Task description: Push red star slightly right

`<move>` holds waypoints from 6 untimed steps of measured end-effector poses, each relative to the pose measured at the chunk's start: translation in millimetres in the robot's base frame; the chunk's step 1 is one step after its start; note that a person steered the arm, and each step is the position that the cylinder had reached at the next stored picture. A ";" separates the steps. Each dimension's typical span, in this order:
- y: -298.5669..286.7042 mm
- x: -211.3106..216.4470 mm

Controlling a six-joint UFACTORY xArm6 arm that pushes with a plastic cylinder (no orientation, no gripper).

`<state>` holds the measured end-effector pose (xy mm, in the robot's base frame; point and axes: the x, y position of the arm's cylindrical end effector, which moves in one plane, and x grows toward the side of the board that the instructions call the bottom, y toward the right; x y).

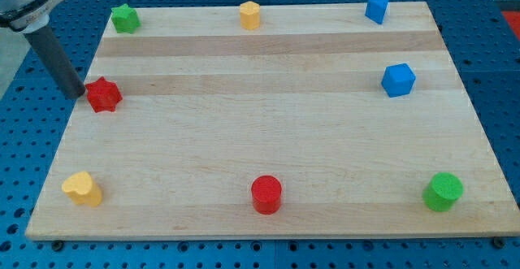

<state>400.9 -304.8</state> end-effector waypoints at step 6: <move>0.4 -1.0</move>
<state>399.9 -304.4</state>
